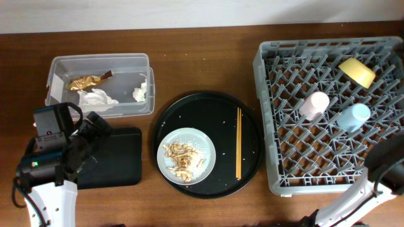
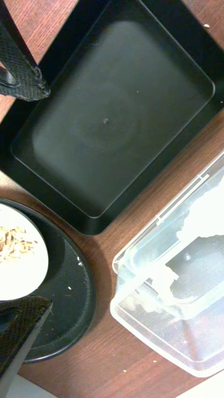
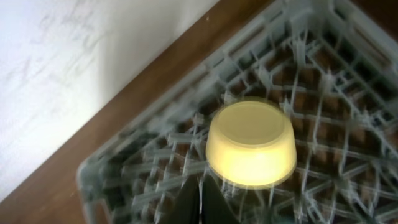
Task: Sort waste into correct bins and load items into the dishwasher rack
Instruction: 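Lower the yellow bowl upside down into the rack's back corner and release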
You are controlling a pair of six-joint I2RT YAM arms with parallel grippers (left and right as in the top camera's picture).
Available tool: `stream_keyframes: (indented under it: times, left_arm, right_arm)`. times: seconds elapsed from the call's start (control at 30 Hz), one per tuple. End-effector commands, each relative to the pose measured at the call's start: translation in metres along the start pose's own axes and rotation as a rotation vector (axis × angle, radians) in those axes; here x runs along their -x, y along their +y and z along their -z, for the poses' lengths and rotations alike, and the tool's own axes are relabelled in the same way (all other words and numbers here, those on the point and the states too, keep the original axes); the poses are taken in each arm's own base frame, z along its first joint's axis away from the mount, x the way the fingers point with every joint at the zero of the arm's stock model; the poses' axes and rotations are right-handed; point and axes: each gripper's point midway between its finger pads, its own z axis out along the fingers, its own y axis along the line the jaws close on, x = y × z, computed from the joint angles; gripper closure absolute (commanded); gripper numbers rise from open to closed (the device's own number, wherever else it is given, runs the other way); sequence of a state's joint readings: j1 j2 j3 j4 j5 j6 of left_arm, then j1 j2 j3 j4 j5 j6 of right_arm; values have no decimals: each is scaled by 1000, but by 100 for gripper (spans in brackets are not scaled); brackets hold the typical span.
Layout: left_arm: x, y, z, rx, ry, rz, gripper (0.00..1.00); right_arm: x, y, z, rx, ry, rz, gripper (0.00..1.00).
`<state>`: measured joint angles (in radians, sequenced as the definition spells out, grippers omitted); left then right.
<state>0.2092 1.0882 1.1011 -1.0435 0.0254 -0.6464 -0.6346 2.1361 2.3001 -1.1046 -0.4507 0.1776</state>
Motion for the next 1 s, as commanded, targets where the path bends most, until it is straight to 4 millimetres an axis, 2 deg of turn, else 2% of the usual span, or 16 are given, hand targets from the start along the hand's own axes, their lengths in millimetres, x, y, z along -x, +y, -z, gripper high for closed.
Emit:
stream_keyframes:
  times: [0.0, 0.1, 0.17, 0.23, 0.33, 0.5, 0.67, 0.77, 0.87, 0.93, 0.97]
  left_arm:
    - [2, 1, 3, 0, -13, -11, 1]
    - [2, 1, 3, 0, -13, -11, 1]
    - [2, 1, 3, 0, -13, -11, 1]
    - [2, 1, 3, 0, -13, -11, 1]
    - [2, 1, 3, 0, -13, -11, 1]
    - [2, 1, 3, 0, -13, -11, 1]
    - [2, 1, 3, 0, -13, -11, 1]
    - [2, 1, 3, 0, -13, -11, 1]
    - [2, 1, 3, 0, -13, -11, 1]
    - [2, 1, 3, 0, -13, -11, 1]
    - [2, 1, 3, 0, -13, -11, 1]
  right_arm:
    - [-7, -6, -53, -153, 15, 46, 95]
    - [-5, -24, -75, -387, -27, 103, 96]
    - [-7, -27, -88, -459, -34, 129, 95]
    - [-8, -33, -97, -483, -34, 132, 92]
    - [-9, -45, -101, -530, -33, 130, 96]
    - [-24, -59, -118, -547, 23, 123, 96]
    - [-52, -43, -125, -423, 144, 99, 96]
    - [-69, -39, -123, -394, 216, 82, 96]
    - [-73, -26, -106, -358, 243, 73, 96]
    - [-75, -4, -93, -265, 254, 60, 96]
    - [-75, 10, -80, -217, 256, 55, 96]
